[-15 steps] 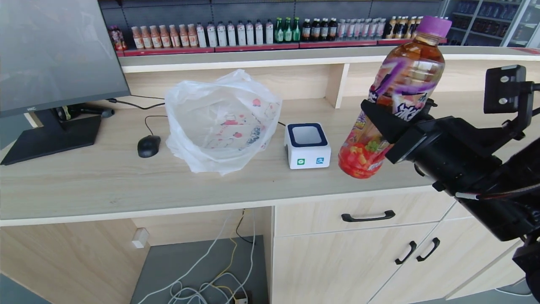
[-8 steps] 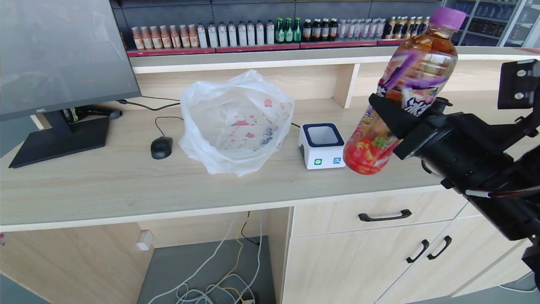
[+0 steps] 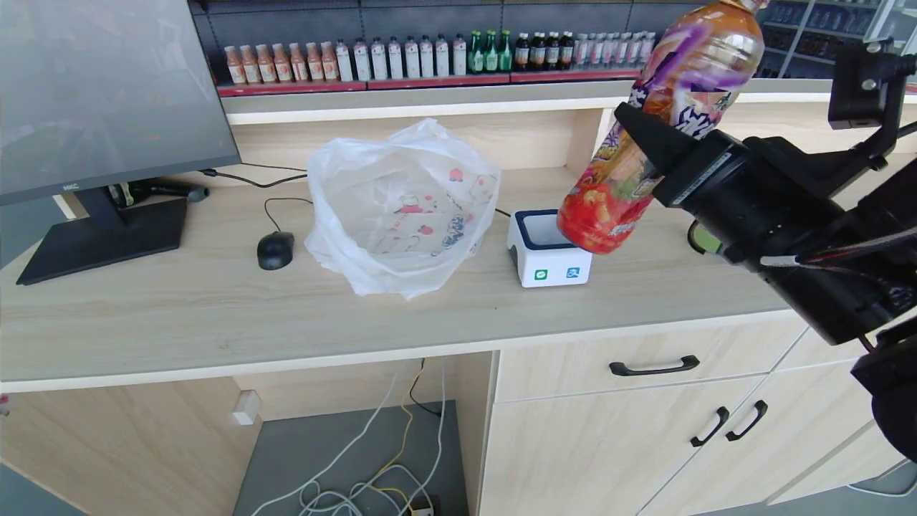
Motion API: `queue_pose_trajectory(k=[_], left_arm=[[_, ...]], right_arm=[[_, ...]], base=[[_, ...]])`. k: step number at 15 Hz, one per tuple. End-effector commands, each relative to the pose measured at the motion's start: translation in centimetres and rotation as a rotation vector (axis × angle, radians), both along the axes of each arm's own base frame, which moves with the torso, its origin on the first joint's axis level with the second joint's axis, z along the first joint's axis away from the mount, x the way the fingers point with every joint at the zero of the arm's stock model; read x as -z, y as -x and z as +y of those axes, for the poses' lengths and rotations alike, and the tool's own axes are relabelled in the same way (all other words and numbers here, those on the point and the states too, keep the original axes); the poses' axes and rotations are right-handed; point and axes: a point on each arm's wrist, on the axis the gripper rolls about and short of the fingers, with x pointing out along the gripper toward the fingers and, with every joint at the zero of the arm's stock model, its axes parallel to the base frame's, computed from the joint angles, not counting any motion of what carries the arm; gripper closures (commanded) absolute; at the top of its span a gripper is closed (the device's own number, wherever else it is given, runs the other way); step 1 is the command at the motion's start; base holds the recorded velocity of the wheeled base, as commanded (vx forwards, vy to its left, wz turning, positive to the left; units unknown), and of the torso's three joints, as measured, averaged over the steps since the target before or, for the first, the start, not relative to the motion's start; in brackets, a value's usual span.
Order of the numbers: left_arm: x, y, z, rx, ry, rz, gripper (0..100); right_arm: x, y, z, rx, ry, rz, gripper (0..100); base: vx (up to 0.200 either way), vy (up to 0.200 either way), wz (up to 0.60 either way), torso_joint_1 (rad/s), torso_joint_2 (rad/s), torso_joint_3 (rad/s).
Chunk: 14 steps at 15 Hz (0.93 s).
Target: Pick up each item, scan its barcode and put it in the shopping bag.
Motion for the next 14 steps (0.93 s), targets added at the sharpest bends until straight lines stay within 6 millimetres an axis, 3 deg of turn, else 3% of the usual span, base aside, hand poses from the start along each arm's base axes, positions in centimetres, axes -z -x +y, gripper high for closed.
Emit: queue_pose_trajectory(k=[1,7,14], left_arm=[[0.0,0.0,0.0,-0.001,0.001,0.000,0],[0.0,0.0,0.0,0.001,0.001,0.000,0],[0.0,0.0,0.0,0.001,0.001,0.000,0]], right_arm=[[-0.5,-2.6,1.7,-0.038,-0.075,0.011,100],[-2.1,-4.7,2.7,-0.157,-0.321,0.057,100],[-2.1,-6.5,1.7,-0.185,-0.553,0.132,100]], base=[[0.000,0.000,0.00,0.000,0.00,0.000],[0.000,0.000,0.00,0.000,0.00,0.000],[0.000,0.000,0.00,0.000,0.00,0.000]])
